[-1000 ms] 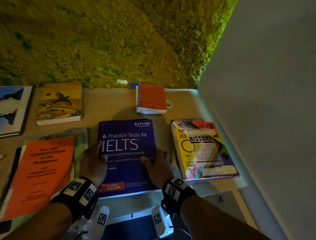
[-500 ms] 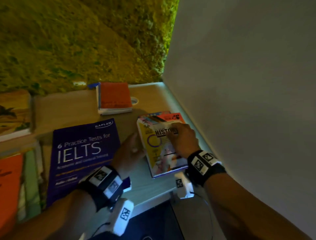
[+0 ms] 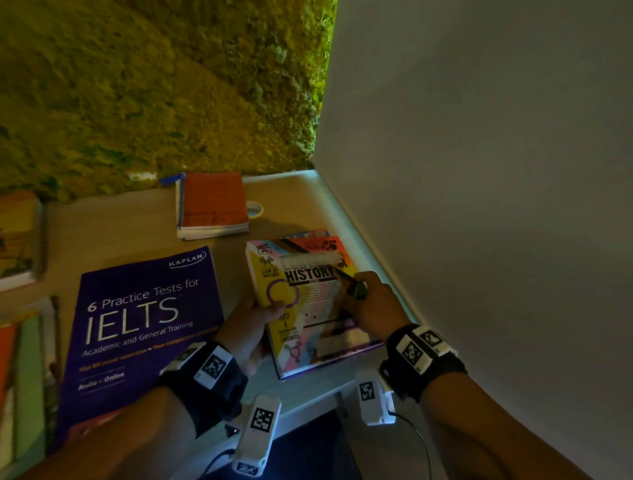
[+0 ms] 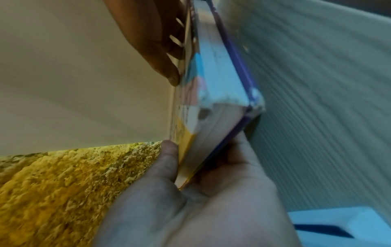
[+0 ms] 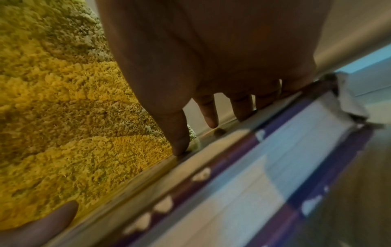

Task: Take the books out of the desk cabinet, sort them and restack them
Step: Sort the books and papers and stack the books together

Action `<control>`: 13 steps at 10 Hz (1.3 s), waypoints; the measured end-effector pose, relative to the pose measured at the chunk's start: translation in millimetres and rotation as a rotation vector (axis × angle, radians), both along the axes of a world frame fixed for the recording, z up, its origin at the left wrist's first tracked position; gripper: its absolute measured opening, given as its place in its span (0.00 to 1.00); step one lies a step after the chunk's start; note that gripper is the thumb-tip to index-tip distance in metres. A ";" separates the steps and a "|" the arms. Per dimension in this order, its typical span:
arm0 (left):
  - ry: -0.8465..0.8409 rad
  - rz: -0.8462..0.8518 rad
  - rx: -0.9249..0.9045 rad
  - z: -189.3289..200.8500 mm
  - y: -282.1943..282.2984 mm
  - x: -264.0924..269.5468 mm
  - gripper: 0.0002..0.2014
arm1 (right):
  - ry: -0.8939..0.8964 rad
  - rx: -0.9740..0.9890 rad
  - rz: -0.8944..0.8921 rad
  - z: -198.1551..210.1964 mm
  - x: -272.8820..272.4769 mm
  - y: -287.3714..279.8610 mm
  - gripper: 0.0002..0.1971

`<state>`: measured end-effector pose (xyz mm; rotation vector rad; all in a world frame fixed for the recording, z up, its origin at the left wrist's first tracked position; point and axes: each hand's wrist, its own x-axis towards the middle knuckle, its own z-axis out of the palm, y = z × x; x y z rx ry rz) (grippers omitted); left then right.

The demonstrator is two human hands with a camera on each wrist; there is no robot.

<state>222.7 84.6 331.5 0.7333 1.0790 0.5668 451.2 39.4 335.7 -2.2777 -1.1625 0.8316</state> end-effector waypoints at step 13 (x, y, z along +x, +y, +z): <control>0.335 0.318 0.349 28.0 5.7 -227.6 0.13 | 0.118 0.057 0.556 15.4 -200.2 41.7 0.26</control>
